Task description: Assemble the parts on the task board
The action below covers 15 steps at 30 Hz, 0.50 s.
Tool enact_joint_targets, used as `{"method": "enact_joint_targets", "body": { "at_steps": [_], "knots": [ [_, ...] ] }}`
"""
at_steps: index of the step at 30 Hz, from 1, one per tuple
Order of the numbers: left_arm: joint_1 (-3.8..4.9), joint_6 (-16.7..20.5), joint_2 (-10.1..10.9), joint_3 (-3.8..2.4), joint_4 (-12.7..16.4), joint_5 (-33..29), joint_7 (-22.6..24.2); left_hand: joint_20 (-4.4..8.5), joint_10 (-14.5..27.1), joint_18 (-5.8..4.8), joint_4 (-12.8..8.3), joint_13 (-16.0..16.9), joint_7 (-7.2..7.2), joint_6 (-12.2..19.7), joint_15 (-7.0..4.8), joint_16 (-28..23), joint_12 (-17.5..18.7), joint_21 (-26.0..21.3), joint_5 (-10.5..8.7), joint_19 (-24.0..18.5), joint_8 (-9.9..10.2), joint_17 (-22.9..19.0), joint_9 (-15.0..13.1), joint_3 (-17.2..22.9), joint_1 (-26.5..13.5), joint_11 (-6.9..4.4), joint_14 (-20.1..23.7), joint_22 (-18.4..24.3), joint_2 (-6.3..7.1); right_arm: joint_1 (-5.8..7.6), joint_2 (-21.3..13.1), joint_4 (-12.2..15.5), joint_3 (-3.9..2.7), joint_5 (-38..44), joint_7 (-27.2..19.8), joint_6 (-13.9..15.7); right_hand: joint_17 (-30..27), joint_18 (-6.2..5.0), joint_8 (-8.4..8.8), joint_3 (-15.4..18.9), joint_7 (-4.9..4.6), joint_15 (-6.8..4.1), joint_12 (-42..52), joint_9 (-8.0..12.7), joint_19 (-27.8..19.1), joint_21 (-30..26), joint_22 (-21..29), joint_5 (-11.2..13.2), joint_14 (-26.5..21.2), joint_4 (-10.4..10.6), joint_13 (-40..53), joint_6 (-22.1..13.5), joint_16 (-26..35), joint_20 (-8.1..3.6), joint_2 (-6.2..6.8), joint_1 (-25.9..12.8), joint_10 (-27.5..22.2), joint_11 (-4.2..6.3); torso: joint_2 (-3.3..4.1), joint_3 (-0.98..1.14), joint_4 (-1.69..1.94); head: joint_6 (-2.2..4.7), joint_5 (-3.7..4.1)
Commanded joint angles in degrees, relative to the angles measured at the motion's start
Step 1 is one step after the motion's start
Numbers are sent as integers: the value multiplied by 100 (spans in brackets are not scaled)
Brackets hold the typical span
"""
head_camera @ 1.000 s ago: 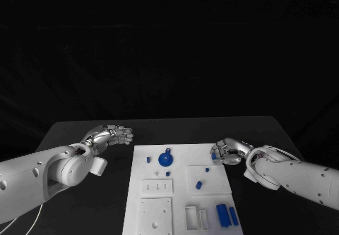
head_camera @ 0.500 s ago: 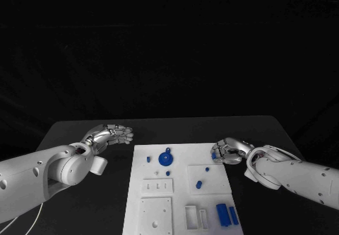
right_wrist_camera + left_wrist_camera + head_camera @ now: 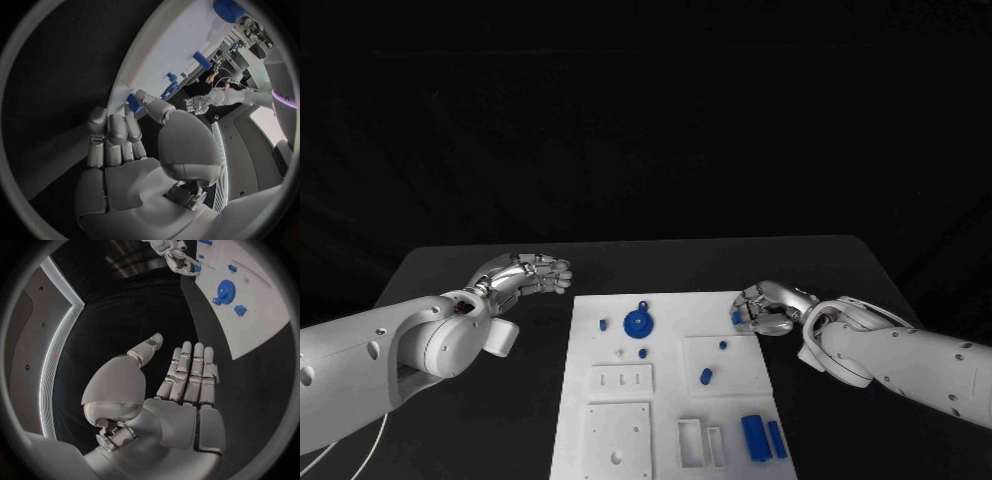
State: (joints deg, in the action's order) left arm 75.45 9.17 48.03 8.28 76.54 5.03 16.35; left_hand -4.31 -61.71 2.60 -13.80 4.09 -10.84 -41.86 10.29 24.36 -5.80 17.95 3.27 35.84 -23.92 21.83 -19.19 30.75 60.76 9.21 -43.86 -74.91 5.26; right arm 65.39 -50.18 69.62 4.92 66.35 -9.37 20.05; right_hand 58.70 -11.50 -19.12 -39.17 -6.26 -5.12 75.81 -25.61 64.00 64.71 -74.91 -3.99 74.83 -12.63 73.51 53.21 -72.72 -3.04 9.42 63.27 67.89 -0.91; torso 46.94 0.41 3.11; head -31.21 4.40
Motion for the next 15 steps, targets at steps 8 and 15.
{"method": "enact_joint_targets", "body": {
  "at_steps": [8,15],
  "knots": [
    [4,-93,1,-4,11,-14,55,-22,-10,88,-21,-3,-72,8,-1,-40,42,-30,-23,29,35,9,-5,-23,29,18,23,-102,-10,-64,28,-9,26,120,113,-48,13,-350,-101,-160,-23,-98,10,-76,8,18,-111,97,15,5,17,272,35,-30,-114,13,28,78,1,-1,1,-9,-3],
    [3,-103,1,-4,16,-14,58,-21,-10,88,-22,-3,-72,7,-1,-42,43,-30,-23,30,36,9,-6,-22,32,18,24,-103,-14,-68,45,31,25,163,219,240,18,-350,-122,-203,-3,-116,24,-105,11,24,-112,100,18,33,37,318,37,-32,-142,-11,60,97,0,-4,-1,-7,-2]
  ]
}}
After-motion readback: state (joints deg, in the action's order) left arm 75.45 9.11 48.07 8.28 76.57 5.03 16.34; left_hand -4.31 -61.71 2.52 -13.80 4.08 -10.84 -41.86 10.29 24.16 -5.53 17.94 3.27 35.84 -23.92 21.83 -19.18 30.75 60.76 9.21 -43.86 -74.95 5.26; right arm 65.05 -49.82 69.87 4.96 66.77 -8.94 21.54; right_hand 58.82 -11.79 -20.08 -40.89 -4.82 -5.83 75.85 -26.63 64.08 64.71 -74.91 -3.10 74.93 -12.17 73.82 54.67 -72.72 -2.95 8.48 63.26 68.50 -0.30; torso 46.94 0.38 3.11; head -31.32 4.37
